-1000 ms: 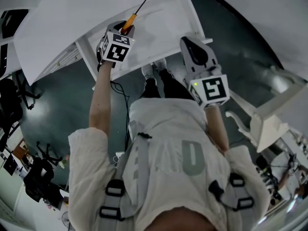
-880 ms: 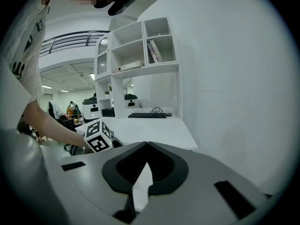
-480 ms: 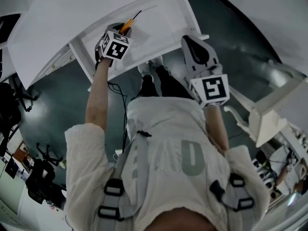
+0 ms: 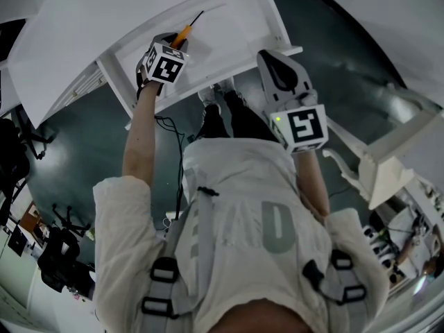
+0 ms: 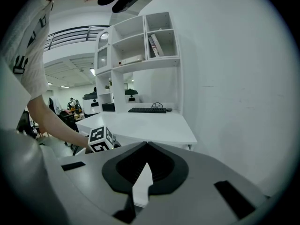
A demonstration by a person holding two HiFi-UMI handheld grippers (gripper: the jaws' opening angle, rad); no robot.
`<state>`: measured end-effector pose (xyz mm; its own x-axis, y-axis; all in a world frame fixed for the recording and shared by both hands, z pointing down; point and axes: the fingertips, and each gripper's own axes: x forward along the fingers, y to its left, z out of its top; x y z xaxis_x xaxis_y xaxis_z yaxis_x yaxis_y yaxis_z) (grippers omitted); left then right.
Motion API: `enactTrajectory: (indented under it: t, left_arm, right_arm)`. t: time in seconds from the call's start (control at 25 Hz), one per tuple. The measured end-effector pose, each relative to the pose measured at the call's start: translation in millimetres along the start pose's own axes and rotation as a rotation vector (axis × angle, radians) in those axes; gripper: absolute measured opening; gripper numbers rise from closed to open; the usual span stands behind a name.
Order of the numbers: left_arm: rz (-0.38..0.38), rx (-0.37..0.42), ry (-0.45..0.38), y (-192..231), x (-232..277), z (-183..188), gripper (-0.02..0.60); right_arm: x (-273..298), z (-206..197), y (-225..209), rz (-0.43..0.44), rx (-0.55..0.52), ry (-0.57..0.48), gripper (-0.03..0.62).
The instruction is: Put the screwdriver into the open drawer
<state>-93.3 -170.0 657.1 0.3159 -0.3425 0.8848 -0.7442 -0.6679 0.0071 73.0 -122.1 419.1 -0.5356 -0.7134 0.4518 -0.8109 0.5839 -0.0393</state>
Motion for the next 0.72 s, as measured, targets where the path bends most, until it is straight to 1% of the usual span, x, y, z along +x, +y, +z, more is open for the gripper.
enactTrajectory:
  t: [0.08, 0.24, 0.32, 0.44, 0.72]
  left_arm:
    - [-0.018, -0.018, 0.023, -4.3, 5.2, -8.9, 0.116]
    - [-0.039, -0.019, 0.064, -14.4, 12.8, -29.9, 0.112]
    - [-0.037, -0.039, 0.061, -15.1, 13.5, -32.2, 0.112]
    - [-0.036, -0.049, 0.063, -14.8, 14.8, -32.1, 0.112]
    - [-0.055, -0.069, 0.106, -17.2, 17.3, -35.2, 0.112]
  right_arm:
    - [1.1, -1.3, 1.4, 0.003, -0.002, 0.004, 0.005]
    - [0.9, -2.1, 3.3, 0.004, -0.009, 0.01, 0.005]
    - [0.5, -2.1, 1.8, 0.005, -0.011, 0.012, 0.005]
    - [0.6, -5.2, 1.1, 0.005, -0.014, 0.02, 0.005]
    - [2.0, -10.3, 2.8, 0.013, -0.024, 0.034, 0.005]
